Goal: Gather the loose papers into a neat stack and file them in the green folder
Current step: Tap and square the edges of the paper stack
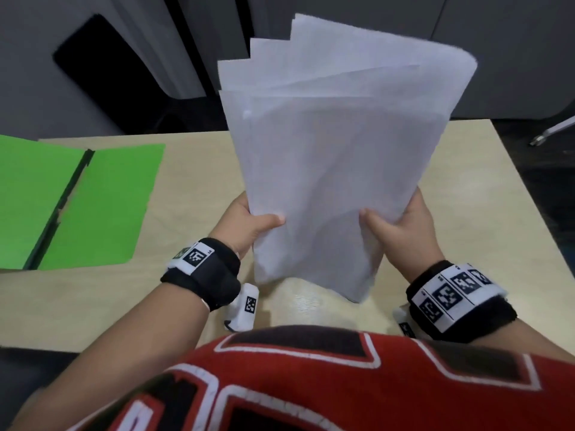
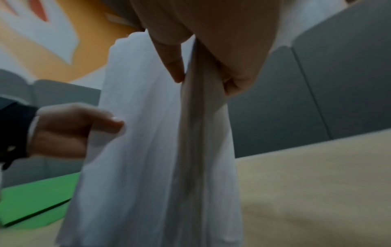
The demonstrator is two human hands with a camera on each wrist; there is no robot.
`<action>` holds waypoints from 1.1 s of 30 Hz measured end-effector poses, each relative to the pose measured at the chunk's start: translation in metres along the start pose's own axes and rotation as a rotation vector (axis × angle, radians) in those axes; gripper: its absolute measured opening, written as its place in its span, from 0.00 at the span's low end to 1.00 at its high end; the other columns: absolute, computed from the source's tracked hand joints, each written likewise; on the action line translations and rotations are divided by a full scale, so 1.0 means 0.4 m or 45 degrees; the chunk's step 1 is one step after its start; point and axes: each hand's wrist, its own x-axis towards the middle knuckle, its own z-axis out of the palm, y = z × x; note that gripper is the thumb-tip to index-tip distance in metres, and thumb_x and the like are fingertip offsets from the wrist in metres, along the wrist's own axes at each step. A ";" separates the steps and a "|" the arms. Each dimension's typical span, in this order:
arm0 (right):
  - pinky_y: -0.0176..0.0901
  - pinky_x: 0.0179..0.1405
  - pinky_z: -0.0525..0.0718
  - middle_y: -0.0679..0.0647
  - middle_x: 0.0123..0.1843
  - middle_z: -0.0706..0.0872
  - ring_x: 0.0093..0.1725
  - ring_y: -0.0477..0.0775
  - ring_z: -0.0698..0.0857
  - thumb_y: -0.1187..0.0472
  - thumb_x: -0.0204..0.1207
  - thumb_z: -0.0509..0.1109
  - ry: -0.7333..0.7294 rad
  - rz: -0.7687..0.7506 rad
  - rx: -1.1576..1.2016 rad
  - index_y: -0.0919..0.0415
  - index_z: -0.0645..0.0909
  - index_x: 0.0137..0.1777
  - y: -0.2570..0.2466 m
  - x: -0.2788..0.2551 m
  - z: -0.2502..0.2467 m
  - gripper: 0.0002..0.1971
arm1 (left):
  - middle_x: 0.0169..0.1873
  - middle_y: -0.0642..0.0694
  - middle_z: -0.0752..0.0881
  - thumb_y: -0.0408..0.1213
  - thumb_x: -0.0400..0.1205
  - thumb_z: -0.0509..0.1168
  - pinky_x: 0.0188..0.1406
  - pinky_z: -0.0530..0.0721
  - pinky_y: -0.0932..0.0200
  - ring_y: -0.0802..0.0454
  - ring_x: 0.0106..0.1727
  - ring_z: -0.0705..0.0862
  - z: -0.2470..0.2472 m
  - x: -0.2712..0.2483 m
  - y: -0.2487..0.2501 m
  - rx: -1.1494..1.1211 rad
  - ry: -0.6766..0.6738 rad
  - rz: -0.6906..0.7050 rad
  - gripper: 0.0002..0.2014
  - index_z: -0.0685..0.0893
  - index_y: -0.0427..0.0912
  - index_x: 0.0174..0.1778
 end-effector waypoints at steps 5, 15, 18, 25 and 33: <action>0.27 0.49 0.80 0.31 0.49 0.81 0.49 0.25 0.82 0.69 0.69 0.76 0.060 -0.310 -0.067 0.36 0.69 0.54 -0.037 -0.024 -0.015 0.28 | 0.50 0.42 0.91 0.33 0.59 0.78 0.55 0.87 0.48 0.46 0.51 0.89 0.029 -0.025 0.055 0.004 0.110 0.269 0.28 0.85 0.37 0.57; 0.30 0.43 0.77 0.40 0.47 0.82 0.43 0.39 0.81 0.69 0.75 0.70 0.006 -0.380 -0.208 0.51 0.73 0.61 -0.046 -0.042 -0.024 0.19 | 0.40 0.59 0.93 0.34 0.68 0.75 0.47 0.85 0.59 0.58 0.47 0.90 0.039 -0.054 0.089 0.057 0.284 0.406 0.10 0.89 0.51 0.42; 0.22 0.46 0.76 0.38 0.51 0.81 0.46 0.32 0.81 0.68 0.74 0.72 0.069 -0.372 -0.106 0.49 0.70 0.63 -0.053 -0.049 -0.021 0.22 | 0.45 0.54 0.92 0.35 0.66 0.77 0.49 0.87 0.57 0.52 0.51 0.90 0.023 -0.052 0.099 0.001 0.264 0.455 0.15 0.88 0.49 0.48; 0.23 0.42 0.73 0.34 0.47 0.82 0.50 0.37 0.83 0.67 0.82 0.61 -0.083 -0.327 -0.283 0.57 0.77 0.65 -0.053 -0.059 0.018 0.13 | 0.43 0.59 0.89 0.39 0.79 0.69 0.48 0.83 0.62 0.67 0.43 0.87 0.044 -0.069 0.093 0.270 0.248 0.416 0.04 0.85 0.54 0.45; 0.32 0.53 0.80 0.43 0.57 0.84 0.56 0.36 0.82 0.64 0.76 0.70 0.081 -0.307 0.029 0.43 0.74 0.66 -0.072 -0.067 0.034 0.22 | 0.58 0.50 0.86 0.36 0.74 0.69 0.59 0.81 0.61 0.54 0.61 0.84 0.011 -0.084 0.146 0.254 0.197 0.697 0.20 0.81 0.45 0.64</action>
